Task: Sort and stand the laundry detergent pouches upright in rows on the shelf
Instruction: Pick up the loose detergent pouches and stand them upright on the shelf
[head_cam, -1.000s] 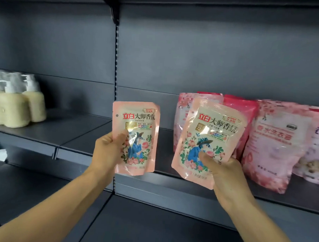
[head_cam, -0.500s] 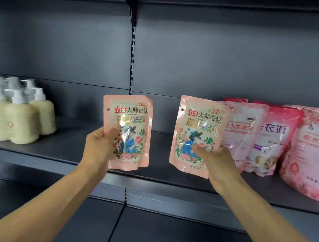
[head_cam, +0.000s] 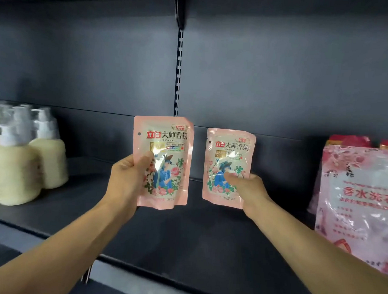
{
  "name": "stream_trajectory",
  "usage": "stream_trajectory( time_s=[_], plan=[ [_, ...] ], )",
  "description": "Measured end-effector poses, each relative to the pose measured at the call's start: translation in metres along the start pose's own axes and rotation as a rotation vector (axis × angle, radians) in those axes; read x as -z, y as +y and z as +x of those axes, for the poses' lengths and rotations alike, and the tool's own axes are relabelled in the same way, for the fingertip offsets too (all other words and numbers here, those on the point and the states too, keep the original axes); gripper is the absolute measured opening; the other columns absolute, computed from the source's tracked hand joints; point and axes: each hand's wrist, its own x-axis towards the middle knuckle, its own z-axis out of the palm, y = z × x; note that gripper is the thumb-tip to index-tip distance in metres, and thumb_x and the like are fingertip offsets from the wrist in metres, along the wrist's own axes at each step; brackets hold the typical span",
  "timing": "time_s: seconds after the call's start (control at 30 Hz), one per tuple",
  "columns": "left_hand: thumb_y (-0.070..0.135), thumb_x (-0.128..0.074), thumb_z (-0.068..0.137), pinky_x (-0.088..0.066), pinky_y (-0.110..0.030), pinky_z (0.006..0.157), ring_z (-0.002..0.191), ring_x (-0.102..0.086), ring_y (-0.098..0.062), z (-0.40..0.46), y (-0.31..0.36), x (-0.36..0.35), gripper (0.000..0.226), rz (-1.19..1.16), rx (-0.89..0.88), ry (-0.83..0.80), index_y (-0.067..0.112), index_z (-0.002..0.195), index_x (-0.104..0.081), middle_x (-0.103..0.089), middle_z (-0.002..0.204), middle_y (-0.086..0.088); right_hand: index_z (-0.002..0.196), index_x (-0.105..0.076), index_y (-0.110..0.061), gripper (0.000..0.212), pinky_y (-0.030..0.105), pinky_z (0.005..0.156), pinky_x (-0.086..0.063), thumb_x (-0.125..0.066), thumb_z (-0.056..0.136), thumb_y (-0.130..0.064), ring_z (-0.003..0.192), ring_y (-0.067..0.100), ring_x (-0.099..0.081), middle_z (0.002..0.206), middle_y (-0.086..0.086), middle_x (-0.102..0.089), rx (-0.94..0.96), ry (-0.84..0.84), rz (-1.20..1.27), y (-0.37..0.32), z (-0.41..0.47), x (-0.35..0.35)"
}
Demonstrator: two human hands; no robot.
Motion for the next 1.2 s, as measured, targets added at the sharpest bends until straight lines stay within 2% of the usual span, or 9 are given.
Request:
stream_trajectory(
  time_s=[0.1, 0.2, 0.43, 0.53, 0.63, 0.8, 0.9, 1.2],
  plan=[
    [0.022, -0.049, 0.097, -0.058, -0.042, 0.069, 0.081, -0.073, -0.029, 0.021, -0.006, -0.001, 0.021, -0.009, 0.012, -0.007, 0.01, 0.098, -0.067, -0.074, 0.093, -0.01, 0.095, -0.063, -0.015, 0.016, 0.038, 0.072, -0.056, -0.072, 0.082, -0.016, 0.086, 0.026, -0.067, 0.102, 0.007, -0.068, -0.015, 0.001, 0.021, 0.006, 0.029, -0.019],
    [0.021, -0.05, 0.097, -0.058, -0.047, 0.074, 0.083, -0.072, -0.031, 0.04, -0.013, 0.0, 0.022, -0.016, 0.018, -0.012, 0.008, 0.099, -0.068, -0.074, 0.094, -0.013, 0.082, -0.061, -0.019, 0.012, 0.031, 0.061, -0.054, -0.071, 0.082, -0.013, 0.076, 0.02, -0.066, 0.09, 0.003, -0.067, -0.003, -0.014, 0.029, 0.011, 0.051, -0.037],
    [0.021, -0.05, 0.096, -0.056, -0.051, 0.079, 0.085, -0.071, -0.033, 0.075, -0.026, 0.01, 0.023, -0.036, 0.046, -0.027, 0.006, 0.098, -0.067, -0.074, 0.093, -0.014, 0.08, -0.061, -0.021, 0.013, 0.023, 0.049, -0.048, -0.07, 0.083, -0.012, 0.067, 0.012, -0.064, 0.085, 0.0, -0.066, 0.028, -0.023, -0.027, 0.025, 0.083, -0.068],
    [0.021, -0.05, 0.096, -0.057, -0.048, 0.075, 0.082, -0.072, -0.032, 0.085, -0.028, 0.015, 0.023, -0.03, 0.041, -0.038, 0.007, 0.096, -0.068, -0.074, 0.092, -0.013, 0.081, -0.062, -0.019, 0.012, 0.025, 0.052, -0.051, -0.069, 0.083, -0.01, 0.068, 0.013, -0.065, 0.089, 0.003, -0.067, 0.035, -0.029, -0.039, 0.032, 0.091, -0.074],
    [0.021, -0.049, 0.096, -0.056, -0.049, 0.077, 0.083, -0.072, -0.032, 0.092, -0.031, 0.02, 0.023, -0.027, 0.042, -0.051, 0.007, 0.097, -0.068, -0.074, 0.093, -0.013, 0.089, -0.065, -0.016, 0.01, 0.027, 0.057, -0.053, -0.069, 0.083, -0.009, 0.074, 0.017, -0.067, 0.099, 0.006, -0.069, 0.02, -0.062, -0.081, 0.039, 0.097, -0.076],
    [0.021, -0.049, 0.096, -0.056, -0.052, 0.079, 0.087, -0.071, -0.033, 0.098, -0.036, 0.025, 0.024, -0.032, 0.049, -0.069, 0.006, 0.102, -0.067, -0.073, 0.097, -0.014, 0.109, -0.065, -0.01, 0.036, 0.028, 0.076, -0.052, -0.071, 0.077, 0.004, 0.094, 0.019, -0.064, 0.107, 0.003, -0.068, 0.018, -0.16, -0.391, 0.046, 0.098, -0.061],
    [0.021, -0.05, 0.096, -0.059, -0.047, 0.074, 0.085, -0.072, -0.031, 0.1, -0.037, 0.026, 0.024, -0.043, 0.05, -0.079, 0.006, 0.103, -0.067, -0.074, 0.096, -0.014, 0.111, -0.064, -0.01, 0.04, 0.033, 0.084, -0.053, -0.072, 0.075, 0.006, 0.1, 0.021, -0.064, 0.112, 0.005, -0.068, 0.019, -0.134, -0.476, 0.053, 0.104, -0.057],
    [0.021, -0.051, 0.095, -0.056, -0.051, 0.079, 0.087, -0.071, -0.034, 0.108, -0.046, 0.024, 0.024, -0.068, 0.066, -0.098, 0.005, 0.102, -0.067, -0.073, 0.097, -0.015, 0.113, -0.065, -0.011, 0.039, 0.028, 0.08, -0.051, -0.071, 0.077, 0.002, 0.102, 0.02, -0.064, 0.114, 0.004, -0.068, 0.047, -0.056, -0.489, 0.062, 0.117, -0.069]
  ],
)
